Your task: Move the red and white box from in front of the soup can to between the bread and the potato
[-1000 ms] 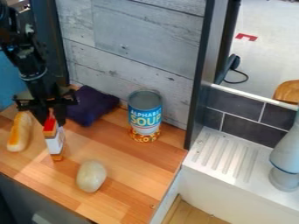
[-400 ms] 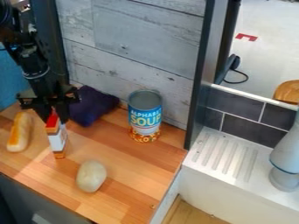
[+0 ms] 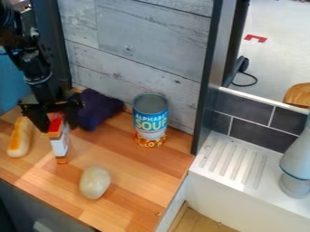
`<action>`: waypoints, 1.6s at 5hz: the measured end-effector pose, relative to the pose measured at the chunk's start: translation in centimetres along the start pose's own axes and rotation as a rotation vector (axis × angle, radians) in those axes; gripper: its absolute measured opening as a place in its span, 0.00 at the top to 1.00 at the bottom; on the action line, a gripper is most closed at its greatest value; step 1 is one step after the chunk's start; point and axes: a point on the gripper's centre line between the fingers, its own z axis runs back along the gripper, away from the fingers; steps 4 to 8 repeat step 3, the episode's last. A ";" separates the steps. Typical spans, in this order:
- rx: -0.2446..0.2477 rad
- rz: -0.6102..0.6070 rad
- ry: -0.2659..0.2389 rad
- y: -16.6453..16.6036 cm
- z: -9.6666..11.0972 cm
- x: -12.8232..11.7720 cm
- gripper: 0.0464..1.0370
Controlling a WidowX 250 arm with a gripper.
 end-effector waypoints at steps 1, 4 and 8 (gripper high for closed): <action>0.005 0.002 0.006 0.1 0.0 -0.1 0.03; 0.033 -0.011 -0.058 -1.9 7.0 -0.8 0.04; 0.033 -0.011 -0.058 -1.9 7.0 -0.8 0.04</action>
